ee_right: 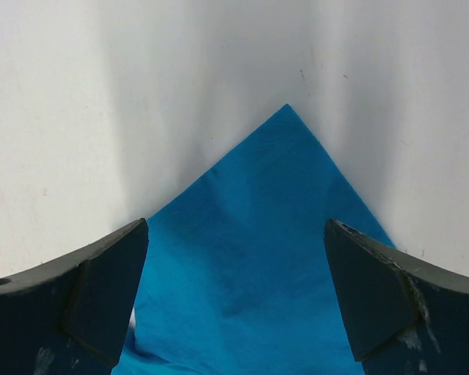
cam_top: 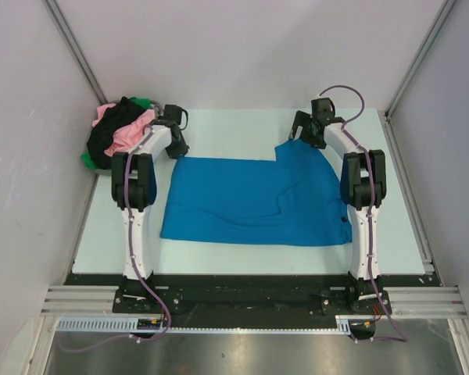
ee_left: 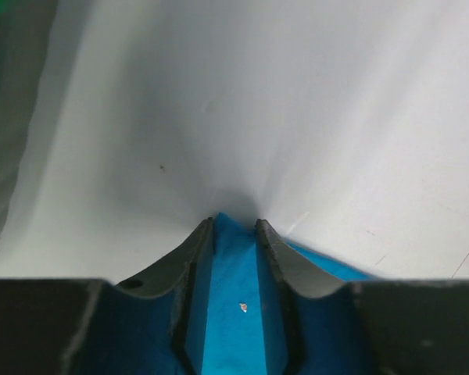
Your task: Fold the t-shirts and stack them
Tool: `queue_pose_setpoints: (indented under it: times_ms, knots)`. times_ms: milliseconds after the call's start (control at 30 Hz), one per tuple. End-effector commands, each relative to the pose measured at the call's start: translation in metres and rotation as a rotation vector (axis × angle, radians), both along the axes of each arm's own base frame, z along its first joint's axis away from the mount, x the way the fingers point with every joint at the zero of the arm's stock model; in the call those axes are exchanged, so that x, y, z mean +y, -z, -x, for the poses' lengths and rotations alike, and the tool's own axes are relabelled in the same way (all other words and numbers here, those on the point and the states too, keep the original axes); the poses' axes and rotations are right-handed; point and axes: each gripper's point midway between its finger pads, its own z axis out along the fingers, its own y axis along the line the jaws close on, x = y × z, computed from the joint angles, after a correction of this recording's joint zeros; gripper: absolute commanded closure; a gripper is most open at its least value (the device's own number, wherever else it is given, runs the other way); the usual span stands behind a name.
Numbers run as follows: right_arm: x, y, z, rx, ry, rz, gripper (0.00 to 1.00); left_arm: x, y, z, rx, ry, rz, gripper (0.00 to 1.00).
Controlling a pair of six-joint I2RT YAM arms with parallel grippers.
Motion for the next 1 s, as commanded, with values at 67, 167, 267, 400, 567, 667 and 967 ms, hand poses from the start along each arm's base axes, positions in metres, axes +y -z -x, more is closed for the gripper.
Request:
queue_pose_setpoints:
  times_ms: [67,167,267,400,567,667,967]
  knots:
    - [-0.011,-0.009,-0.011,-0.031,-0.001,0.026,0.0,-0.009,0.012,0.006,0.052,0.042,-0.047,0.78]
    - [-0.015,-0.005,-0.01,-0.019,0.009,0.024,0.0,-0.008,0.013,0.009,0.058,0.04,-0.041,0.94]
    - [-0.016,-0.002,-0.01,-0.01,0.013,0.027,0.0,-0.009,0.014,0.011,0.056,0.039,-0.02,1.0]
    - [-0.02,0.0,-0.014,-0.016,0.033,0.037,0.03,-0.007,0.013,0.015,0.052,0.031,-0.01,1.0]
    - [-0.026,0.006,-0.026,-0.007,0.066,0.071,0.09,0.0,0.011,0.017,0.05,0.015,-0.001,1.0]
    - [-0.029,0.011,-0.029,-0.006,0.076,0.096,0.1,0.002,0.01,0.017,0.051,0.012,0.005,1.0]
    - [-0.044,0.017,-0.028,0.005,0.109,0.173,0.12,0.007,0.01,0.017,0.05,-0.003,0.016,1.0]
